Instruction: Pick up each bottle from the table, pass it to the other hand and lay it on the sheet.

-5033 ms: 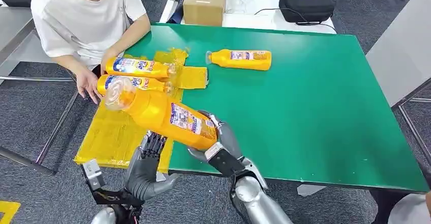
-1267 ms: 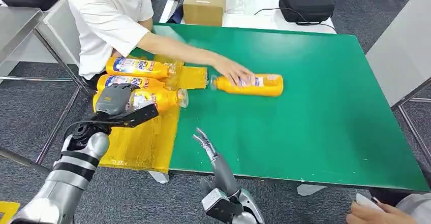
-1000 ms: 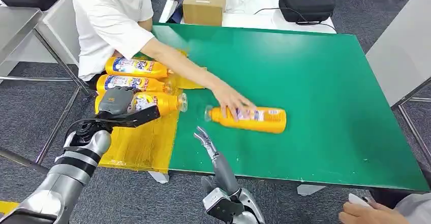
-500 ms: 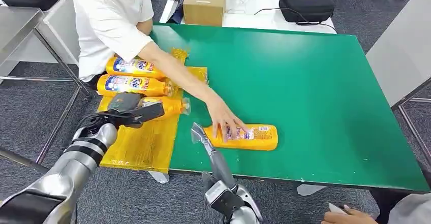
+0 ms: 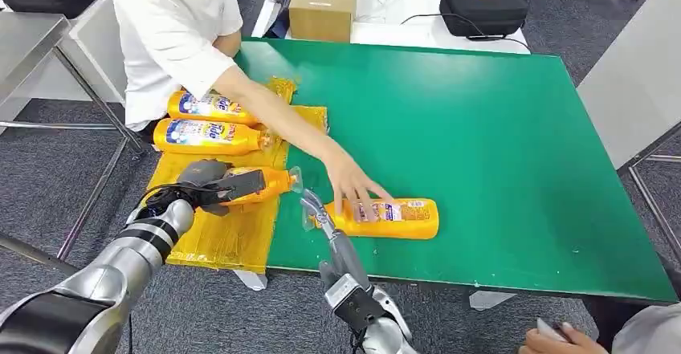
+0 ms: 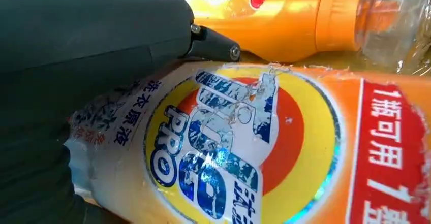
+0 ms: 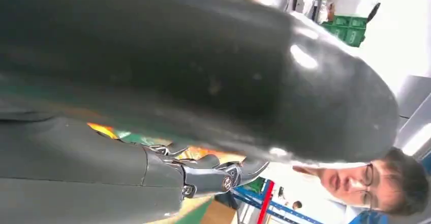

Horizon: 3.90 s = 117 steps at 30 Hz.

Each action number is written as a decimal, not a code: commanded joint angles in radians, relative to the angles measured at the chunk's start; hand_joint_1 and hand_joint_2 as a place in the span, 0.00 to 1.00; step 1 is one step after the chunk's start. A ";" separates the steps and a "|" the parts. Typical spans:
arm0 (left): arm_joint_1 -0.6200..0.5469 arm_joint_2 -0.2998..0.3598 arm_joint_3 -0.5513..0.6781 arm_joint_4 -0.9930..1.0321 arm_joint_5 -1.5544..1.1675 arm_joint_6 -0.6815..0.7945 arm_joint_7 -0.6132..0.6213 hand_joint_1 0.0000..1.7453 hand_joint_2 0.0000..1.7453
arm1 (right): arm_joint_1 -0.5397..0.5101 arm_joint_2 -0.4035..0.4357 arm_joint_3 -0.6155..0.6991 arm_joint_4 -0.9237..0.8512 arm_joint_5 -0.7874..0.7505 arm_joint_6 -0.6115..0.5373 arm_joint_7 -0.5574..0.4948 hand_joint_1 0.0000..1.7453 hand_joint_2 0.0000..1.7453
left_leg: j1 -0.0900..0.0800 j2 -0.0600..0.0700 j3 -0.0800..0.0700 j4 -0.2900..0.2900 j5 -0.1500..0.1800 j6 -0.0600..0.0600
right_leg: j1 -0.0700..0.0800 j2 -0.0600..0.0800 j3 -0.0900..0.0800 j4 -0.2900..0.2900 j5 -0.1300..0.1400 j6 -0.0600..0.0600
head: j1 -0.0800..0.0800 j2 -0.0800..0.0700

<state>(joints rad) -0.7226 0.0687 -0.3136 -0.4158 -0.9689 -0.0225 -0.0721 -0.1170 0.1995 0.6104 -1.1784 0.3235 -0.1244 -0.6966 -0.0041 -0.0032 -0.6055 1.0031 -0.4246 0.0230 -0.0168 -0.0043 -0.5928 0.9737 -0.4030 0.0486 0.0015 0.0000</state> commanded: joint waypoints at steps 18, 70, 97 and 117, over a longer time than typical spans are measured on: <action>0.152 -0.026 0.081 -0.258 0.417 -0.206 -0.324 0.00 1.00 | -0.063 -0.031 0.015 0.133 -0.025 -0.033 -0.002 0.00 0.00 | 0.000 0.002 0.009 -0.001 -0.001 -0.001 | 0.000 0.002 0.009 -0.002 0.000 -0.002 | 0.000 0.000; 0.689 -0.184 0.181 -1.287 1.061 0.075 -0.412 0.00 1.00 | -0.205 -0.405 -0.325 0.241 0.738 -0.281 0.324 0.00 1.00 | -0.002 0.001 0.001 0.000 -0.002 0.002 | -0.001 0.001 0.001 -0.003 0.001 0.000 | 0.000 0.000; 0.581 -0.195 0.067 -1.108 1.066 0.013 -0.387 0.00 1.00 | -0.532 -0.138 -0.153 0.684 0.567 -0.076 0.240 0.00 1.00 | 0.000 0.002 0.003 0.000 -0.001 0.000 | 0.001 0.001 0.003 -0.001 0.000 0.000 | 0.000 0.000; 0.601 -0.191 0.082 -1.076 1.079 0.016 -0.352 0.00 1.00 | -0.613 -0.138 0.005 0.837 0.618 0.115 0.490 0.00 1.00 | -0.001 0.000 0.000 0.000 0.000 0.000 | 0.000 0.000 0.001 -0.001 0.001 0.000 | 0.000 0.000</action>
<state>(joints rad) -0.1128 -0.1381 -0.2426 -1.5503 0.1164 -0.0153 -0.4437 -0.6341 0.0629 0.4856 -0.5074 0.8831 -0.1130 -0.3824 -0.0055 -0.0032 -0.6088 1.0040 -0.4239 0.0249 -0.0176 -0.0044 -0.5950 0.9728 -0.4016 0.0503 0.0011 0.0000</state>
